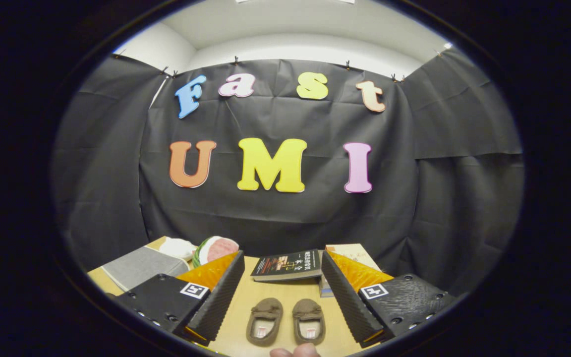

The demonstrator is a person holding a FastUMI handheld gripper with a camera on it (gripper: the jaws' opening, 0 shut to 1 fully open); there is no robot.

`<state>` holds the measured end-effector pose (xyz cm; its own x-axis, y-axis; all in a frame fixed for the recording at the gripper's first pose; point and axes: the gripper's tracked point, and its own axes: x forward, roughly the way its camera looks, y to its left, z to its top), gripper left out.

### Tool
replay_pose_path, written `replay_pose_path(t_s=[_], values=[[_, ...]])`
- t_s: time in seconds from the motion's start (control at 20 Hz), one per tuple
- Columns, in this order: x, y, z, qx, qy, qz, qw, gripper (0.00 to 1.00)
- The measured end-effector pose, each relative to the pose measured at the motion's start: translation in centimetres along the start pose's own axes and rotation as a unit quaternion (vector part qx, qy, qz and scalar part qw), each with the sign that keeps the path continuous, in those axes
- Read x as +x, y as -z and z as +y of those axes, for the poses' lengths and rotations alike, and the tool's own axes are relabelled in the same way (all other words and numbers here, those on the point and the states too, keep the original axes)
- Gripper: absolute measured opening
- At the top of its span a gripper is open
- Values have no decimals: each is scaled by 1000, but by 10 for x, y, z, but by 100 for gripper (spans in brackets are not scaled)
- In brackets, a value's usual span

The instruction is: Open the storage box then place both shoes into the box .Put the left shoe in first, then the right shoe, with the right side of both shoes facing outward in a uniform manner.

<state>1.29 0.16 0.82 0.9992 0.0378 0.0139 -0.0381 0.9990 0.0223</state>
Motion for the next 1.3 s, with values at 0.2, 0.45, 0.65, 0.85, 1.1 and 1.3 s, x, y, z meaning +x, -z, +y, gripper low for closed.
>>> replay_pose_path(t_s=[0.2, 0.45, 0.65, 0.85, 1.1, 1.3], values=[[6, 4, 7, 1, -16, 6, 1000, 95], [20, 13, 45, -6, -65, 16, 998, 95], [33, 40, 100, 2, -117, 44, 992, 95], [50, 78, 154, 33, -159, 82, 983, 95], [69, 128, 208, 73, -196, 134, 969, 98], [74, 160, 238, 92, -208, 173, 958, 96]])
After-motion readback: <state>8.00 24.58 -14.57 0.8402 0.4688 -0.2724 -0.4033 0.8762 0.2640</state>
